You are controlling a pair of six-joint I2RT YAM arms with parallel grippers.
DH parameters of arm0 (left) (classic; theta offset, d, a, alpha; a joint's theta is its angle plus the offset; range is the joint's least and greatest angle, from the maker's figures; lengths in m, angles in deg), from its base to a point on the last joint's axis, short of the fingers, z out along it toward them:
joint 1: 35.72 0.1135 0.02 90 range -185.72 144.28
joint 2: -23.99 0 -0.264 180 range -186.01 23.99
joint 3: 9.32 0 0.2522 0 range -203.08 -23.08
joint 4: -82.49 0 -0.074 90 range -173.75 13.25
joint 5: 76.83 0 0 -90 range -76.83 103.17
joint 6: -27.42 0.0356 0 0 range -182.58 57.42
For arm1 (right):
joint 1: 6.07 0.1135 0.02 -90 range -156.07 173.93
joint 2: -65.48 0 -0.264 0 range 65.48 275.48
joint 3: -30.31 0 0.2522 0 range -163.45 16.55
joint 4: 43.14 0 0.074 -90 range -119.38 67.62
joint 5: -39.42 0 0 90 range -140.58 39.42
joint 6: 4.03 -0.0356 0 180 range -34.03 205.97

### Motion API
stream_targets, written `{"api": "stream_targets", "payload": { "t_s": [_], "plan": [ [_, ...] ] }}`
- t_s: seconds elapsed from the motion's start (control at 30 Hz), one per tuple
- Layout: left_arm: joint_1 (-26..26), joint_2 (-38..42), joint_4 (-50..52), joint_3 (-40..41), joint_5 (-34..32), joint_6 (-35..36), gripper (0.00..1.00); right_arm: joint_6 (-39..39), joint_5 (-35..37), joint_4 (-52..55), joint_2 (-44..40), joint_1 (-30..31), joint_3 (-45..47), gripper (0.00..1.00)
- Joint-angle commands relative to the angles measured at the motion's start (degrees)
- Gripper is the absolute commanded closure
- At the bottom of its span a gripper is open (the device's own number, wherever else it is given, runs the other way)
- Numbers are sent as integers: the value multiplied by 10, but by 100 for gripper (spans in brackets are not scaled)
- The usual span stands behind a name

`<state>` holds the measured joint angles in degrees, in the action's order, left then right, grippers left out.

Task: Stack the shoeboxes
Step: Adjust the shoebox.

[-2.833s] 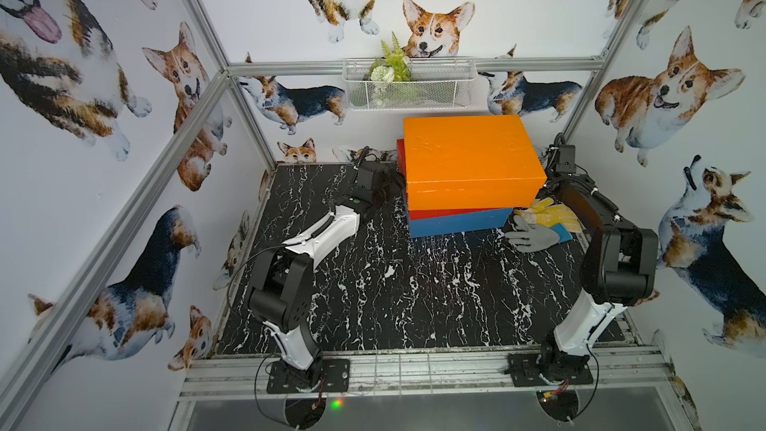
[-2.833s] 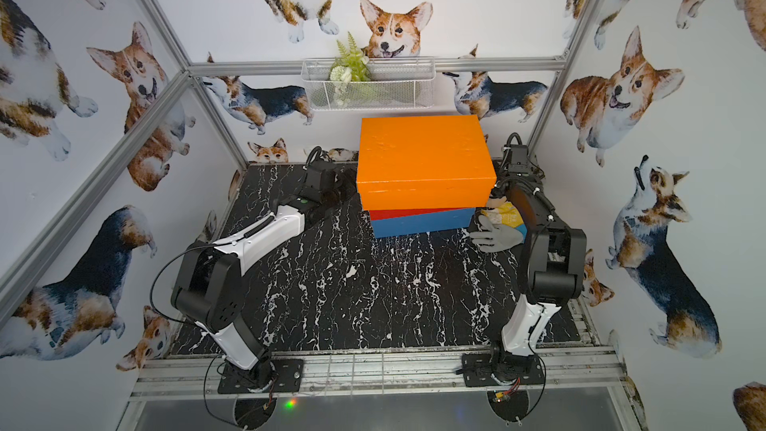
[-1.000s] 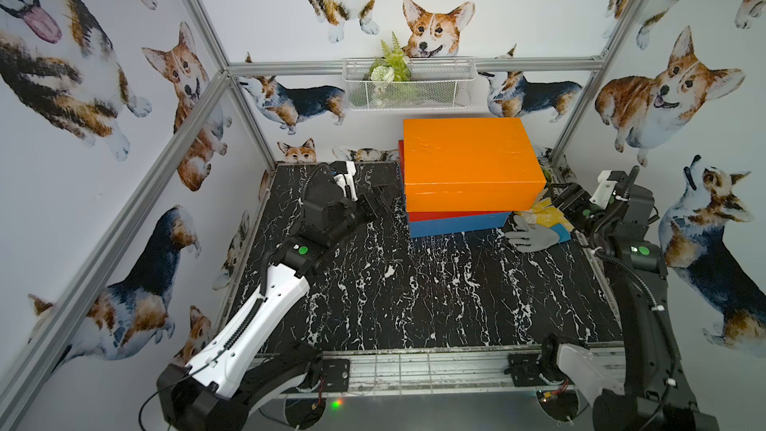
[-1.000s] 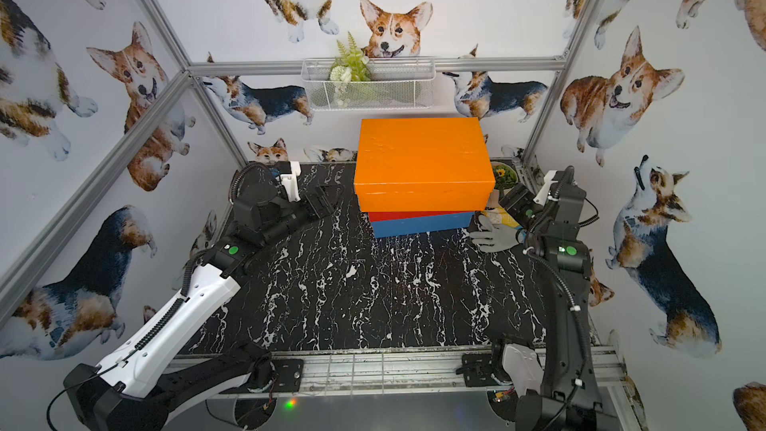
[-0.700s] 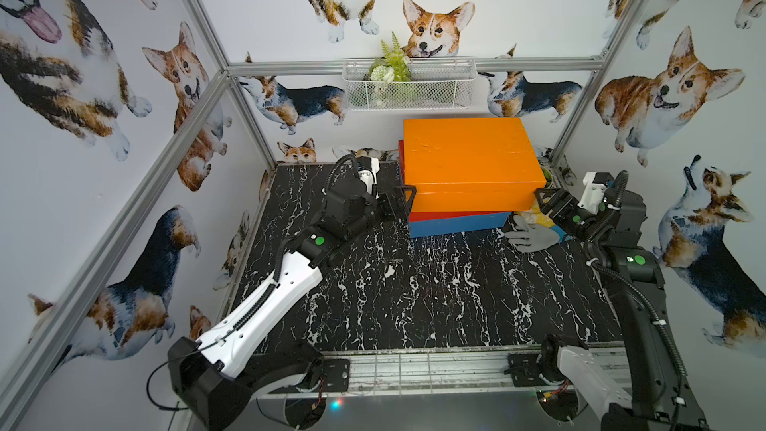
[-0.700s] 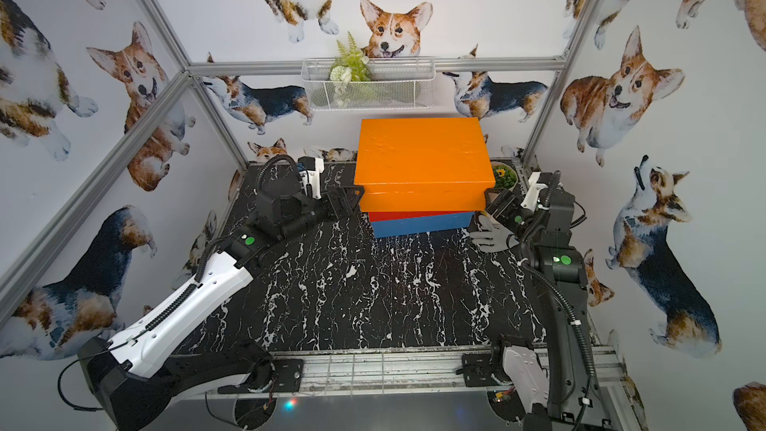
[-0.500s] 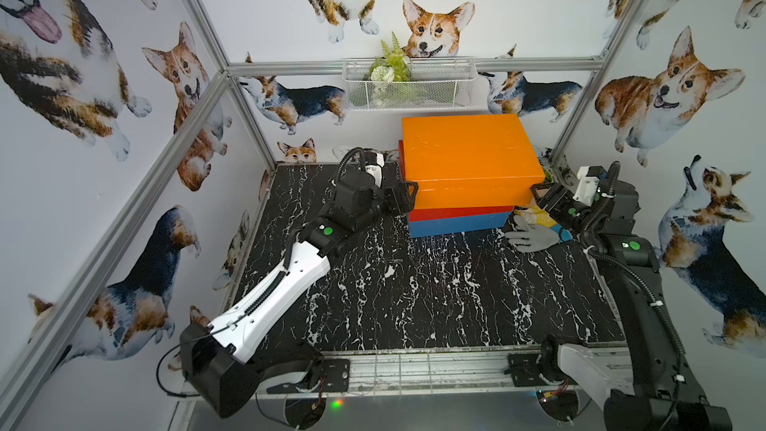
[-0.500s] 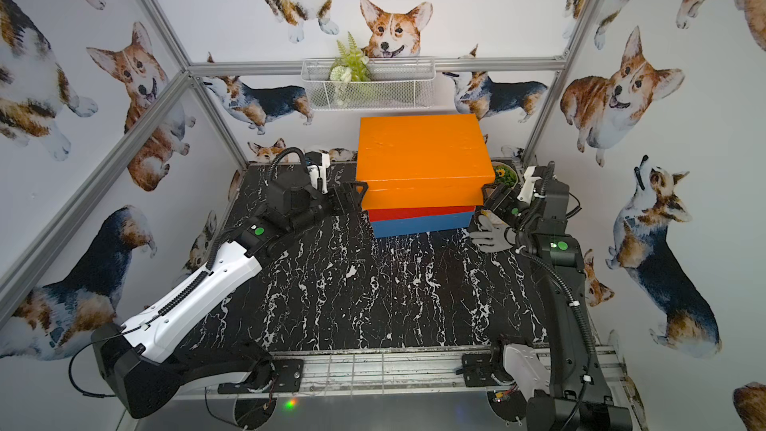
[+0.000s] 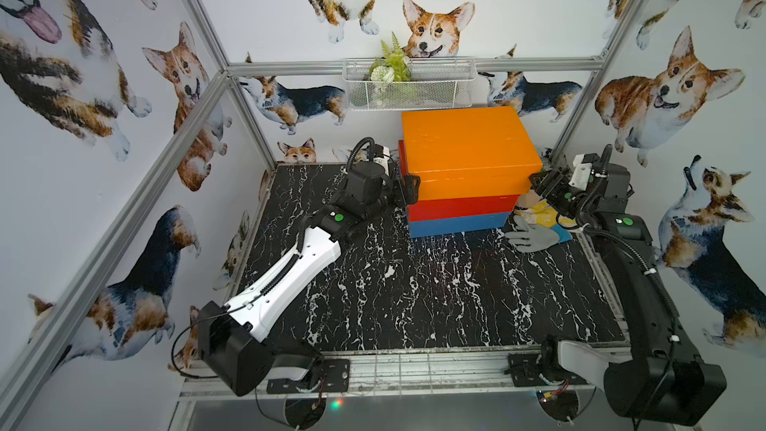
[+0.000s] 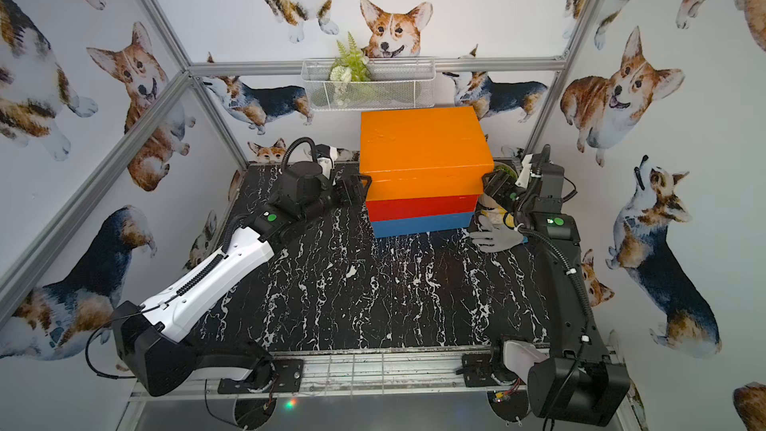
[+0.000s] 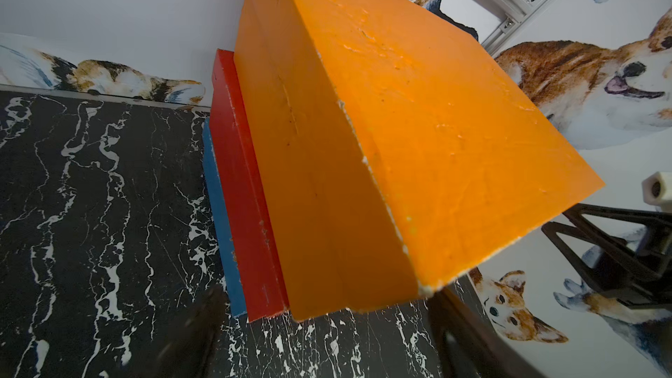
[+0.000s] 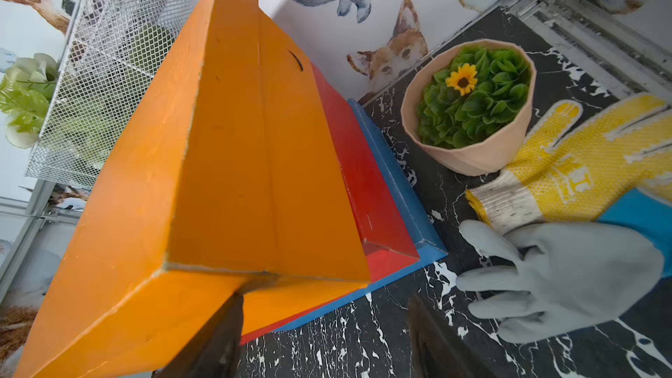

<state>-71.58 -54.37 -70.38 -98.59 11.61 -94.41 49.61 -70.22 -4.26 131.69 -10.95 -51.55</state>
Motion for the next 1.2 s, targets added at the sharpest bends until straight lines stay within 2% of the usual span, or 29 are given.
{"api": "stream_targets", "payload": {
  "t_s": [0.0, 0.33, 0.53, 0.63, 0.73, 0.9, 1.17],
  "plan": [
    [3, 5, 2, -2, -9, 5, 11, -5, -4, -24, 16, 2, -12, 28],
    [19, -2, 1, -1, -3, -2, 11, -8, -20, -45, 69, 13, -38, 30],
    [26, 7, -7, -1, 8, -6, 11, -9, -37, -56, 46, 16, -25, 29],
    [33, 17, -12, -10, 15, -11, 11, -12, -18, -48, 8, -1, -25, 24],
    [57, 20, -34, -15, 46, -42, 10, -34, -46, -49, -1, -45, -40, 22],
    [83, -15, -43, -54, 84, -72, 10, -42, -76, -48, 47, -61, -85, 22],
    [84, -86, -37, -123, 119, -81, 10, -49, -115, -75, 137, -44, -142, 24]
  ]
}}
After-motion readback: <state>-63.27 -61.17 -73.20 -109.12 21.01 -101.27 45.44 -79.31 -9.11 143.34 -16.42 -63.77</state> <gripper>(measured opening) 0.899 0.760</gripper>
